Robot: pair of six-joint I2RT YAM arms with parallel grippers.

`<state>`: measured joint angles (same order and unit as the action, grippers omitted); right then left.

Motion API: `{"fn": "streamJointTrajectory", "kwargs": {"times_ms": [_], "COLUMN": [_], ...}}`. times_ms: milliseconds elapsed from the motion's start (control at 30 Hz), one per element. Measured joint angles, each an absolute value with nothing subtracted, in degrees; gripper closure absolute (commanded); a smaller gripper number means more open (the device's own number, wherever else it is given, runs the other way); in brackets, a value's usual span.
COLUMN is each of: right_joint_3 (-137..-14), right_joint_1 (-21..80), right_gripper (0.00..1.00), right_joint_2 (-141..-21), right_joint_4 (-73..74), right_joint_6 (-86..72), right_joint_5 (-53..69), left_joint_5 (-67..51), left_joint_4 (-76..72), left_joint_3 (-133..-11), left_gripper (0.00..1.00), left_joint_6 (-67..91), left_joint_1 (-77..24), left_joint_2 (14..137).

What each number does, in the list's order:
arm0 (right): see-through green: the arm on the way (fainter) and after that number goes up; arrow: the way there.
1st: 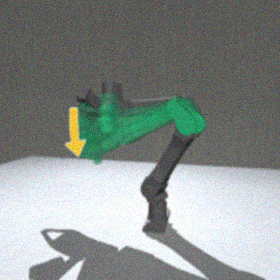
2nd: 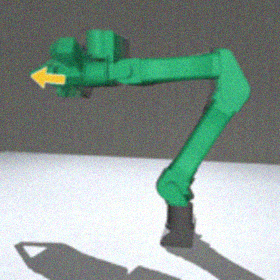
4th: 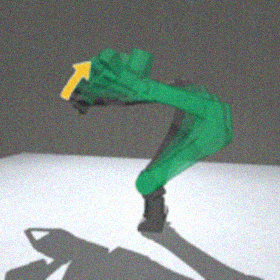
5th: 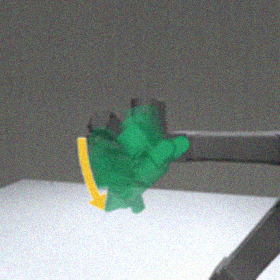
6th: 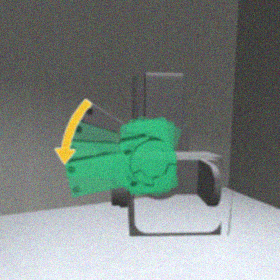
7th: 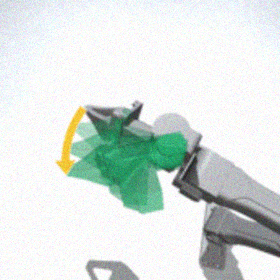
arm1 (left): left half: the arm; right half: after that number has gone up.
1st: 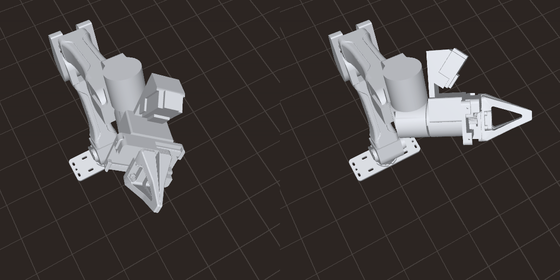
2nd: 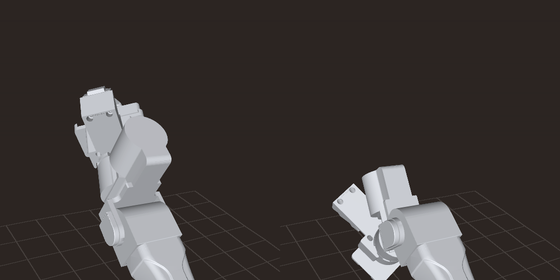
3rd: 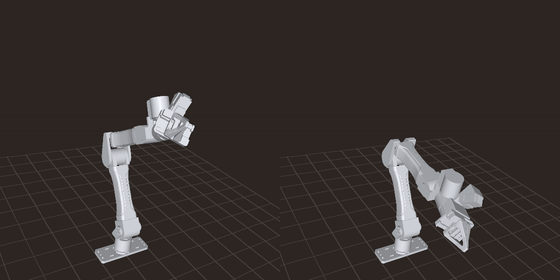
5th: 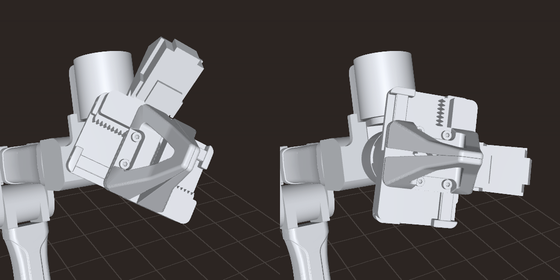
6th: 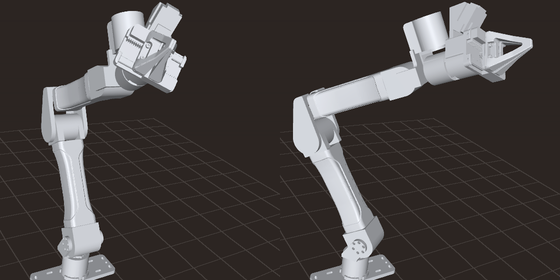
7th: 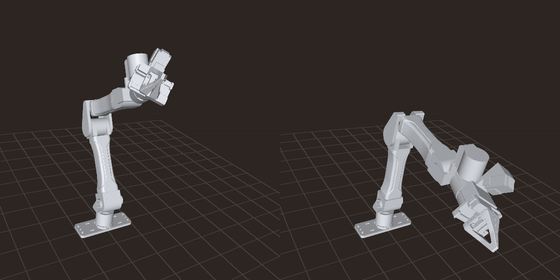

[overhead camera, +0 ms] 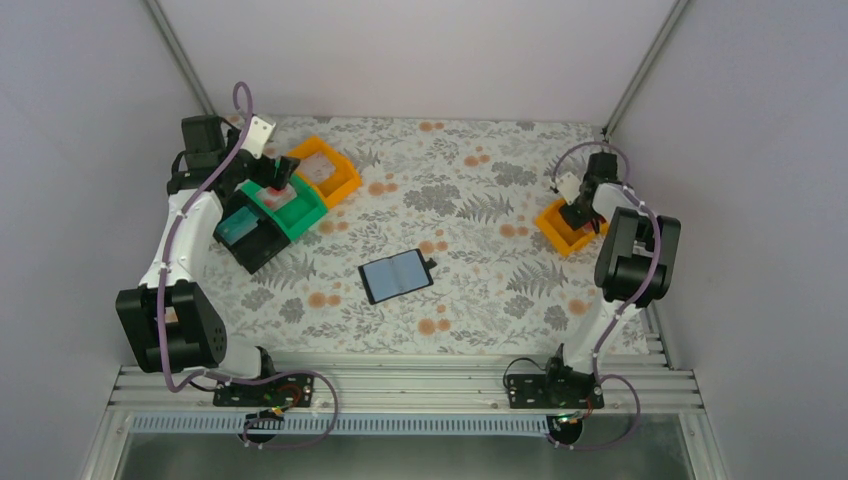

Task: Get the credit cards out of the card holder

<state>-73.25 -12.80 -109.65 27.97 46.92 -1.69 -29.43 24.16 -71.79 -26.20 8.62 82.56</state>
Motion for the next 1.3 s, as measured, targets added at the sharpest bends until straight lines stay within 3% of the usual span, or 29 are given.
{"fn": "streamJointTrajectory", "kwargs": {"times_ms": [100,567,733,900,1000,1300], "right_joint_3": [-72.8,-75.0,-75.7,-75.9,-75.9,-75.8], "right_joint_1": [-12.5,-15.2,-15.7,-15.7,-15.7,-15.7], "right_gripper": [0.32,0.16,0.25,0.49,0.57,0.73], "right_joint_2": [-109.2,-110.5,-112.2,-112.1,-111.6,-110.6], "right_joint_4": [28.3,28.9,28.5,28.3,28.4,29.3], "right_joint_6": [46.9,44.0,43.8,43.7,43.7,43.8], "right_joint_5": [-1.4,-3.0,-2.4,-1.2,-0.4,0.9], "left_joint_5": [-30.1,-30.7,-30.7,-30.7,-30.8,-31.6], "left_joint_4": [24.2,25.3,25.3,25.4,25.4,25.4], "left_joint_3": [-71.8,-72.7,-72.8,-72.9,-72.9,-72.9], "left_gripper": [0.00,0.00,0.00,0.00,0.00,0.00], "left_joint_6": [-26.2,-26.4,-26.4,-26.4,-26.4,-26.5], "left_joint_1": [8.6,9.3,9.3,9.3,9.3,9.5], "left_joint_2": [82.6,82.7,83.3,83.4,83.4,83.4]}}
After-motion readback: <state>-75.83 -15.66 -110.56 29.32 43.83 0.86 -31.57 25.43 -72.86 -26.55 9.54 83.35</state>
